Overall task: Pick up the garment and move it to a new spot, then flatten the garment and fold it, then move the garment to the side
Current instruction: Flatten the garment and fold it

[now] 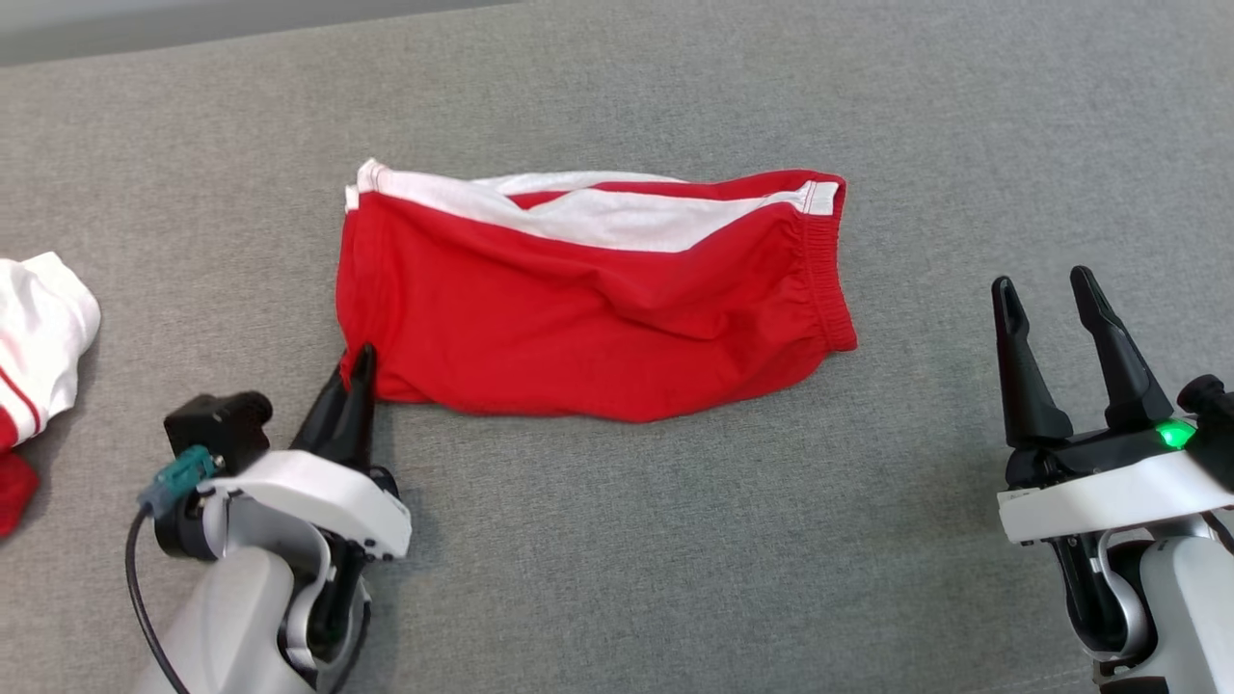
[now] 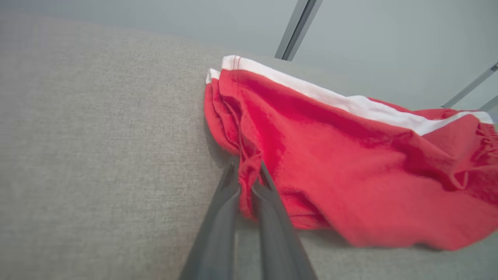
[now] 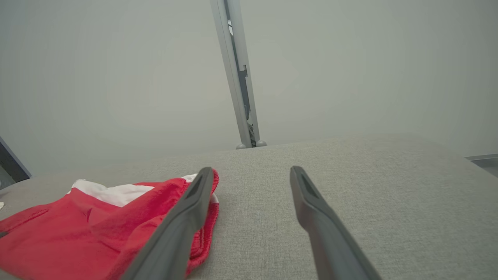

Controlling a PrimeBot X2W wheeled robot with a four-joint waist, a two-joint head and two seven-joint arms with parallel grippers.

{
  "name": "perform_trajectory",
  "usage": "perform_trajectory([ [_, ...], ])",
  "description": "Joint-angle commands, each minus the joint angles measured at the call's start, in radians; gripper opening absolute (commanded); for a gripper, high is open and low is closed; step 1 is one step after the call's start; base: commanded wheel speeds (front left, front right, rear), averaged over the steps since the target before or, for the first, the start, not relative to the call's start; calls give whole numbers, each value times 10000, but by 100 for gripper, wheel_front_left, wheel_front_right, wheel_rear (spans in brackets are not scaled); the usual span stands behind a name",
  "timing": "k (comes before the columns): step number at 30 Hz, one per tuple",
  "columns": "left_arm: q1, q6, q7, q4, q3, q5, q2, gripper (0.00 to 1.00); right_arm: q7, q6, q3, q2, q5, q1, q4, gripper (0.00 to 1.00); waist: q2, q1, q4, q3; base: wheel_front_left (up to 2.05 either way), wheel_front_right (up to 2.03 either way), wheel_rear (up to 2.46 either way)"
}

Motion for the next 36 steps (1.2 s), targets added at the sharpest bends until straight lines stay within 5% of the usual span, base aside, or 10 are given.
perform_trajectory([
  [1,347,205,85,-429,12,-35,70,13,85,1,-37,-97,-2,93,-19,100,0,1,81,-58,0,0,0],
  [2,507,371,75,-712,29,16,86,50,125,1,-54,-112,-2,108,-24,100,0,1,107,-68,0,0,0],
  [3,639,510,18,-981,56,60,96,100,146,1,-63,-115,5,112,-35,100,0,1,123,-79,0,0,0],
  [22,1646,2016,-959,-3845,908,2969,1116,100,619,1,-228,-170,-1044,304,-314,100,0,1,253,-640,0,0,0],
  [36,1901,2158,-876,-4328,788,2944,1075,100,1023,1,-504,-158,-1184,273,-485,100,0,1,745,-624,0,0,0],
])
